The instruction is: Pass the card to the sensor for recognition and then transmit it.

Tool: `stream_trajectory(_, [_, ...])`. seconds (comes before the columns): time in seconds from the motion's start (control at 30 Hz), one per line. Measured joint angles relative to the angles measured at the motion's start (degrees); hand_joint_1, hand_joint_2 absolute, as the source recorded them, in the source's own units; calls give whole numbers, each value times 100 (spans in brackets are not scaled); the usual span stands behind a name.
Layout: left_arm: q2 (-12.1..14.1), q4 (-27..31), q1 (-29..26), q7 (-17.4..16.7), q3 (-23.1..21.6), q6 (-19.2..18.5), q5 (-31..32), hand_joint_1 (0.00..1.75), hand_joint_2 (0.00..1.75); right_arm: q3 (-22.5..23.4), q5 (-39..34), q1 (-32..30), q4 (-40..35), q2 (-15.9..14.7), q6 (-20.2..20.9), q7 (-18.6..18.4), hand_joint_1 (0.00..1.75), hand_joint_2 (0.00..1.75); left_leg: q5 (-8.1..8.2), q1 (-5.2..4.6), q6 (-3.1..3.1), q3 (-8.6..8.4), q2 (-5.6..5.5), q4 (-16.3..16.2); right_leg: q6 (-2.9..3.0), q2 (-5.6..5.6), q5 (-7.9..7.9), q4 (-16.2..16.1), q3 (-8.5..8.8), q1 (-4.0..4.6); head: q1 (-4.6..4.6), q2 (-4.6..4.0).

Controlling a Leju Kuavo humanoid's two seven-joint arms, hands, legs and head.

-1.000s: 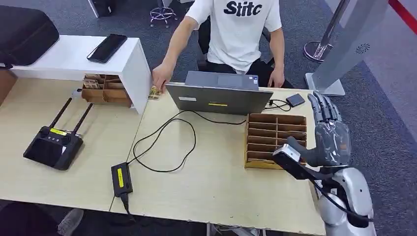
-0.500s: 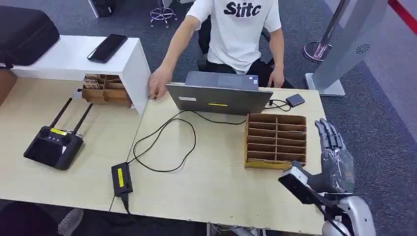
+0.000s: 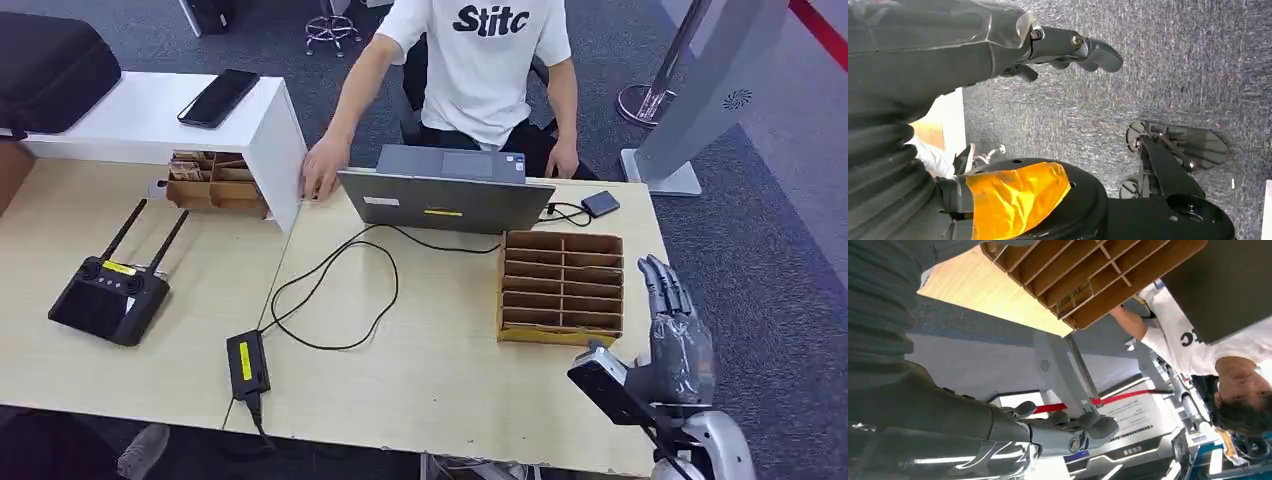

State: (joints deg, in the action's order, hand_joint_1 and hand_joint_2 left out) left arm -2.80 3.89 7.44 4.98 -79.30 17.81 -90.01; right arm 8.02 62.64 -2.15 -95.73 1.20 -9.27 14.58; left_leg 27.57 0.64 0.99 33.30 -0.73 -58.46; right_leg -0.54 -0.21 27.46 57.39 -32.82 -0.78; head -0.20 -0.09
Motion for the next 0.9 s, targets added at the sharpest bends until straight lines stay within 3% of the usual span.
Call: stream_trajectory(0.9, [15, -2, 5, -66, -22, -46, 0, 0, 175, 72, 389, 253, 1077, 171, -6, -138, 0, 175, 0, 0, 0, 1, 0, 0, 0, 0, 0, 0, 1, 0, 0, 0])
